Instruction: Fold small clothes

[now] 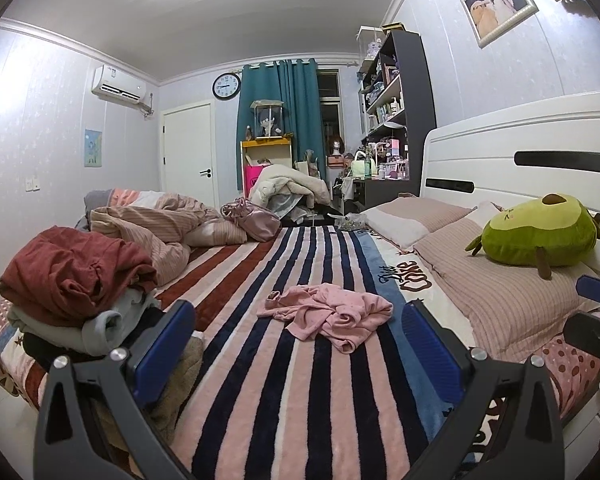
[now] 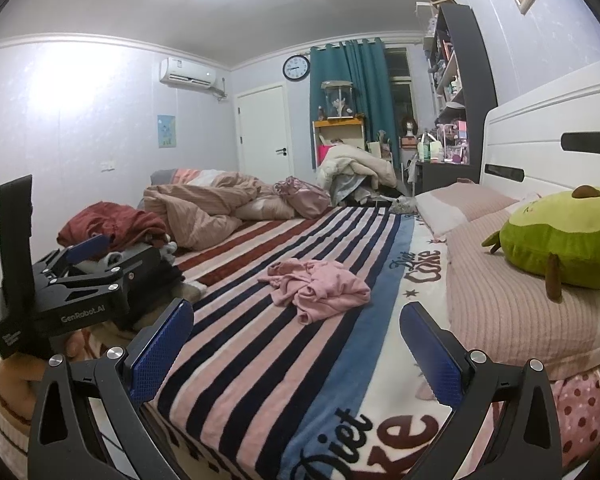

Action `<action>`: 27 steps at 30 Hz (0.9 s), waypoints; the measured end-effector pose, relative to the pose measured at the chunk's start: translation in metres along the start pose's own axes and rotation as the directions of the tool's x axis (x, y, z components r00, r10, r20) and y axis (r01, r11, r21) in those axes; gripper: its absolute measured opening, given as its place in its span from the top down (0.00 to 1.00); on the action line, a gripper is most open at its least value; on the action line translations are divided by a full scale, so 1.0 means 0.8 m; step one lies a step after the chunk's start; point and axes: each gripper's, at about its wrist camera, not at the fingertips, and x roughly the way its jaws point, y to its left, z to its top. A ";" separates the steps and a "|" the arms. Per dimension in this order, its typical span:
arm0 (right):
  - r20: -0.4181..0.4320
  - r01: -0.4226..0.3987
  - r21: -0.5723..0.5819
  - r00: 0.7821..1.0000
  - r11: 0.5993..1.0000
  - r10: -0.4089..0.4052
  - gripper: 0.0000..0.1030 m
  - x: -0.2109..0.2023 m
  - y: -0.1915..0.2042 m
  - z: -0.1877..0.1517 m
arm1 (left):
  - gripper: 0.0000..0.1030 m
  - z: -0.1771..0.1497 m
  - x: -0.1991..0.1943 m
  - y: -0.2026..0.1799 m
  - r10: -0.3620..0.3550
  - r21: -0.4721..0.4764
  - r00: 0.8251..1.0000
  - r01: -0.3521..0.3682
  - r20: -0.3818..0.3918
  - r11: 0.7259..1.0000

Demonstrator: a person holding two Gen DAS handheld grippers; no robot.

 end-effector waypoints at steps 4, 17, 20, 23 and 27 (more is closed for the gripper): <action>0.001 -0.001 0.001 1.000 1.000 0.001 0.00 0.000 -0.001 0.000 | 0.01 0.000 -0.001 0.000 0.000 0.002 1.000 0.000 0.003 1.000; 0.000 -0.003 0.003 1.000 1.000 0.003 0.00 0.001 -0.007 0.001 | 0.01 0.000 -0.001 0.000 -0.001 0.002 1.000 0.001 0.003 1.000; 0.000 -0.005 0.004 1.000 1.000 0.005 0.00 0.001 -0.009 0.001 | 0.01 0.000 0.000 0.001 -0.001 0.002 1.000 0.001 0.002 1.000; 0.001 -0.006 0.004 1.000 1.000 0.006 0.00 0.001 -0.009 0.002 | 0.01 0.000 0.000 0.001 0.000 0.003 1.000 0.000 0.003 1.000; 0.000 -0.006 0.003 1.000 1.000 0.006 0.00 0.001 -0.010 0.001 | 0.01 0.000 0.000 0.001 -0.001 0.002 1.000 0.001 0.003 1.000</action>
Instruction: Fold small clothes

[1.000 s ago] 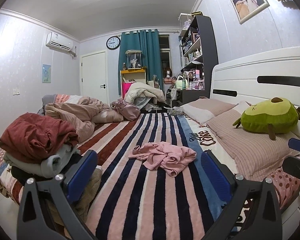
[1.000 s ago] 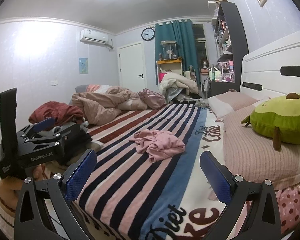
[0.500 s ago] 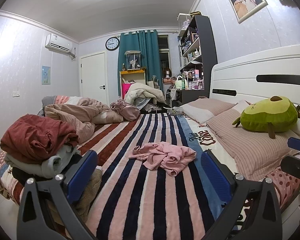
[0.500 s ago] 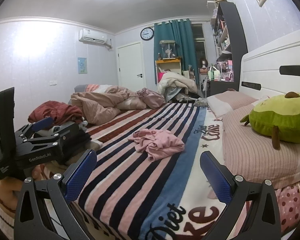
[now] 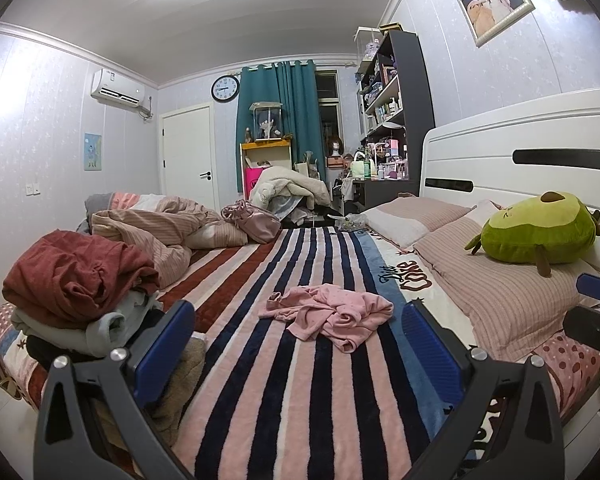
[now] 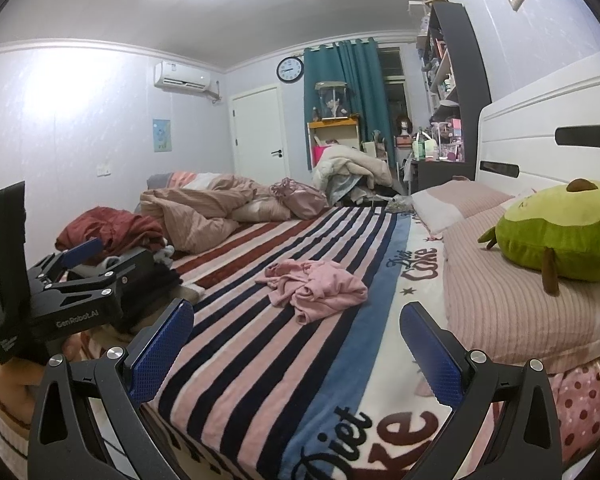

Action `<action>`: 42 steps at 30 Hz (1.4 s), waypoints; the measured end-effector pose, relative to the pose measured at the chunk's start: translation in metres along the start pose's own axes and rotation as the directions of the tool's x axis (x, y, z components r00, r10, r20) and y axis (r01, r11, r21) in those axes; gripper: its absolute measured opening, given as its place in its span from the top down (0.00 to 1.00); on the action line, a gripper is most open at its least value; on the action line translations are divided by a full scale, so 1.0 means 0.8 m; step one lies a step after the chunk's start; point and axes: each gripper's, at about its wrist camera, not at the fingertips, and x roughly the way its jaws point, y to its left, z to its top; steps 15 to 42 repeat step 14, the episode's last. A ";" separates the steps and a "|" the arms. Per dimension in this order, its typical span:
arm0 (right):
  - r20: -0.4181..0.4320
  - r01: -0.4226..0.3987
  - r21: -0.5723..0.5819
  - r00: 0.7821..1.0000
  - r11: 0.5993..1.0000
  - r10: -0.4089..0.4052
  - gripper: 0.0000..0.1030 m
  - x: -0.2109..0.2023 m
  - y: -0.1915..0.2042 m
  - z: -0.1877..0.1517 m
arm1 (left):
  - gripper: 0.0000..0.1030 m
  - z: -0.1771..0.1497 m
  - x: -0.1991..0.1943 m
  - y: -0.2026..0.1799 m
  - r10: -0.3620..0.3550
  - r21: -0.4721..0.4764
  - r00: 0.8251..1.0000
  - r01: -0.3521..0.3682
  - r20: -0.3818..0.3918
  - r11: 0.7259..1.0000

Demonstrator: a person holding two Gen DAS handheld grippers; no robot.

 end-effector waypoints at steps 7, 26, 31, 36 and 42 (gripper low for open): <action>0.000 0.000 0.001 1.000 1.000 0.000 0.00 0.001 -0.001 0.000 | 0.01 0.000 -0.001 0.002 -0.002 0.001 1.000 0.002 -0.001 1.000; 0.000 -0.001 0.006 1.000 1.000 0.001 0.00 0.001 -0.001 0.000 | 0.01 0.000 -0.001 0.002 -0.013 -0.003 1.000 0.013 -0.005 1.000; 0.000 -0.001 0.006 1.000 1.000 0.001 0.00 0.001 -0.001 0.000 | 0.01 0.000 -0.001 0.002 -0.013 -0.003 1.000 0.013 -0.005 1.000; 0.000 -0.001 0.006 1.000 1.000 0.001 0.00 0.001 -0.001 0.000 | 0.01 0.000 -0.001 0.002 -0.013 -0.003 1.000 0.013 -0.005 1.000; 0.000 -0.001 0.006 1.000 1.000 0.001 0.00 0.001 -0.001 0.000 | 0.01 0.000 -0.001 0.002 -0.013 -0.003 1.000 0.013 -0.005 1.000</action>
